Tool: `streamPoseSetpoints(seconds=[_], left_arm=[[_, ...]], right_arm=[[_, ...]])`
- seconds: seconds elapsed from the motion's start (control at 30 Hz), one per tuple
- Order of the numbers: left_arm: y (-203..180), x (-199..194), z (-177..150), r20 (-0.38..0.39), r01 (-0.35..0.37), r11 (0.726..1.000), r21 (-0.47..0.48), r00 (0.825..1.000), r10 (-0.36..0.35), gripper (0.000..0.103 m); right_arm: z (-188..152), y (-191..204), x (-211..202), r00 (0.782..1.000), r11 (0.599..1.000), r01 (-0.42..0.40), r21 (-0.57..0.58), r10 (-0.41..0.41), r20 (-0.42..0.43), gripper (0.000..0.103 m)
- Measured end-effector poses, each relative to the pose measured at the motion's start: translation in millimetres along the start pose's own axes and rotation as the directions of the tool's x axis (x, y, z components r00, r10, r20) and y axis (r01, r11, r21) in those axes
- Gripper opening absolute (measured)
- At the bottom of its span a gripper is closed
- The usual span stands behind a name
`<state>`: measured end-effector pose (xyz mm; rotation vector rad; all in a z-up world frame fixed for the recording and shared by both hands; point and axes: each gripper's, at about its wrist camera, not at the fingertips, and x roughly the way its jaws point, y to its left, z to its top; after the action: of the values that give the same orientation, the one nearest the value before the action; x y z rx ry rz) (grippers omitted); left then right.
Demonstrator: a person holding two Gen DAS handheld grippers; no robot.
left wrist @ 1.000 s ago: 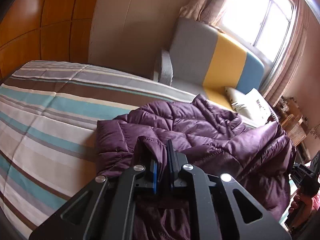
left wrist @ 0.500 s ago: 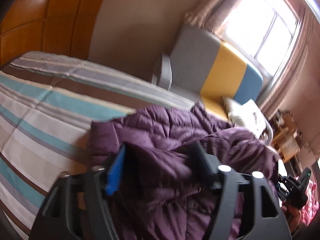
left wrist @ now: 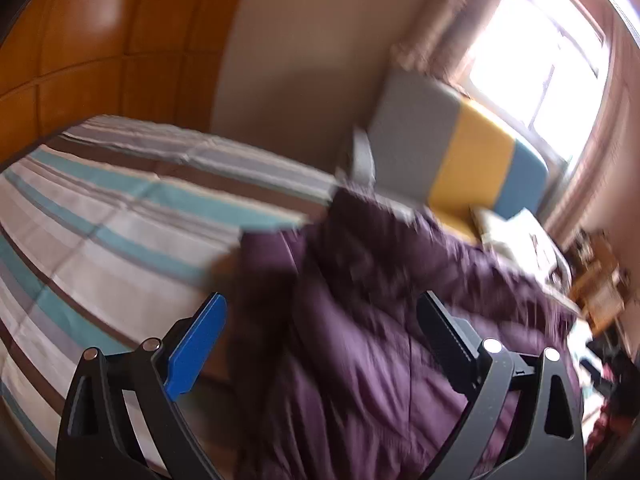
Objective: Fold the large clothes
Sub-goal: 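Open both grippers to release the folded hem onto the jacket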
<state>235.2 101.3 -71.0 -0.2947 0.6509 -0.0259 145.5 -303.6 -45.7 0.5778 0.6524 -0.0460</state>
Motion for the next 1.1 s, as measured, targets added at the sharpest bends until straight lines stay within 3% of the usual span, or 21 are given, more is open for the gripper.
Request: streamPoseSetpoints(seconds=[0.17, 0.47, 0.5, 0.57, 0.67, 0.73, 0.8, 0.93, 1.1], left_arm=[[-1.3, 2.9, -22.4, -0.056, -0.015, 0.998, 0.053, 0.998, 0.018, 0.096], [1.3, -7.0, -43.4, -0.089, 0.053, 0.997, 0.063, 0.995, -0.047, 0.095], [1.4, -6.7, -47.1, -0.098, 0.059, 0.996, 0.068, 0.994, -0.052, 0.095], [1.6, -2.5, -52.4, -0.130, 0.077, 0.995, 0.064, 0.989, -0.068, 0.089], [-1.2, 2.1, -55.4, -0.157, 0.114, 0.992, 0.056, 0.982, -0.104, 0.067], [-7.6, 5.0, -56.9, -0.189, 0.136, 0.988, 0.076, 0.975, -0.120, 0.051], [-12.8, 1.6, -57.5, -0.208, 0.163, 0.981, 0.105, 0.968, -0.139, 0.036], [-16.3, -15.1, -60.6, -0.223, 0.206, 0.966, 0.155, 0.960, -0.169, 0.016], [-14.7, -43.8, -70.8, -0.241, 0.257, 0.951, 0.170, 0.947, -0.213, 0.013]], right_arm=[[-10.1, 2.7, -4.7, 0.995, 0.991, 0.101, -0.086, -0.101, 0.004, 0.064], [-33.5, -14.5, -17.5, 0.992, 0.990, 0.109, -0.094, -0.114, -0.050, 0.064], [-37.7, -17.8, -18.3, 0.991, 0.989, 0.116, -0.093, -0.122, -0.059, 0.068], [-44.4, -25.2, -18.8, 0.990, 0.990, 0.118, -0.072, -0.123, -0.075, 0.072], [-50.5, -33.3, -9.5, 0.990, 0.998, 0.066, -0.002, -0.066, -0.127, 0.070], [-52.9, -37.5, -3.1, 0.986, 0.999, -0.002, 0.049, 0.010, -0.165, 0.038], [-54.8, -35.1, -3.1, 0.982, 0.998, -0.040, 0.043, 0.048, -0.181, 0.021], [-55.1, -29.3, -12.9, 0.982, 0.999, -0.038, -0.007, 0.036, -0.187, 0.011], [-58.1, -35.0, -37.6, 0.979, 0.998, -0.057, 0.005, 0.057, -0.198, 0.010]])
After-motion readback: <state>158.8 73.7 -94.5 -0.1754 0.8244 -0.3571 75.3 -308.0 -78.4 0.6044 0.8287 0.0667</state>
